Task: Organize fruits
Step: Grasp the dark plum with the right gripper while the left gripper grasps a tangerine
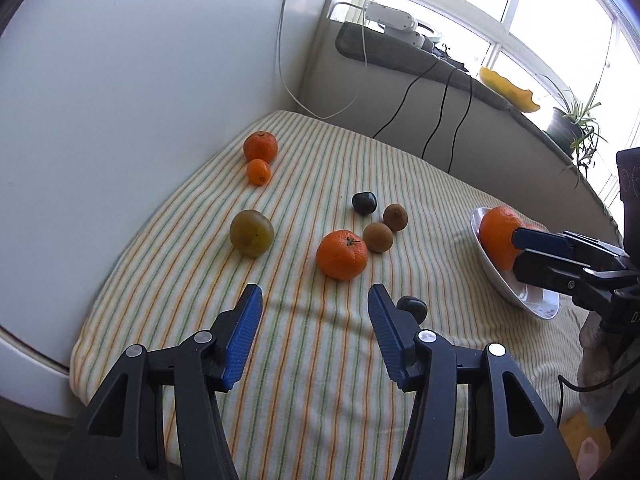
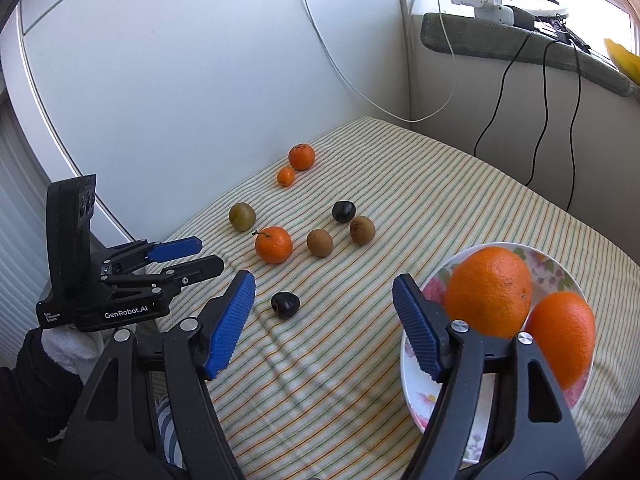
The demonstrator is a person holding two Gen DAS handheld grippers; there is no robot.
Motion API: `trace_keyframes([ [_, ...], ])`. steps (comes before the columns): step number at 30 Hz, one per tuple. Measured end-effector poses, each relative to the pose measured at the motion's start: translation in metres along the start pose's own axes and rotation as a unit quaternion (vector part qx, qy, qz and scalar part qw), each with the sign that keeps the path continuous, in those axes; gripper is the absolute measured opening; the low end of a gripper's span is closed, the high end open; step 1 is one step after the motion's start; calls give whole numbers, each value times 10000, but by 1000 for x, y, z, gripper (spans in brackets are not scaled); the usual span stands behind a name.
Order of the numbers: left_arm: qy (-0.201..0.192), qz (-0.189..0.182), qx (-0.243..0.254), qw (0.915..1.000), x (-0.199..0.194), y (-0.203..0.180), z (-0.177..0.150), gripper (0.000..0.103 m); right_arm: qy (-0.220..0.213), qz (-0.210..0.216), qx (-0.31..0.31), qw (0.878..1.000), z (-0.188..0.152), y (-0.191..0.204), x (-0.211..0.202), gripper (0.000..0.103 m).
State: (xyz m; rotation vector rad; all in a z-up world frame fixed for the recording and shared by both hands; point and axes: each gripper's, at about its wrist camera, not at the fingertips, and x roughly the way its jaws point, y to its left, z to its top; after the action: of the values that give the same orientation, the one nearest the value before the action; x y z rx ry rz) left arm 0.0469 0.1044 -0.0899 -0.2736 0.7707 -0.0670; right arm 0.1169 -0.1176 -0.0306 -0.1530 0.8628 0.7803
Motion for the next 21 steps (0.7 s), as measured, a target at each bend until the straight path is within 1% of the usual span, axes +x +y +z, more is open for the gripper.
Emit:
trace_keyframes([
  [2, 22, -53, -4, 10000, 2, 3, 0, 46, 112, 11, -94, 9999, -3, 7, 9, 63],
  [5, 45, -133, 4, 9999, 8, 1, 2, 42, 262, 90, -153, 9995, -6, 14, 21, 55],
  [6, 56, -151, 7, 9999, 10, 0, 3, 42, 313, 98, -167, 9993, -7, 16, 26, 52],
  [10, 91, -228, 26, 9997, 20, -4, 6, 42, 448, 83, -233, 9987, -11, 21, 41, 45],
  [21, 171, -211, 207, 9994, 41, -14, 15, 42, 690, 59, -362, 9969, -19, 28, 66, 39],
])
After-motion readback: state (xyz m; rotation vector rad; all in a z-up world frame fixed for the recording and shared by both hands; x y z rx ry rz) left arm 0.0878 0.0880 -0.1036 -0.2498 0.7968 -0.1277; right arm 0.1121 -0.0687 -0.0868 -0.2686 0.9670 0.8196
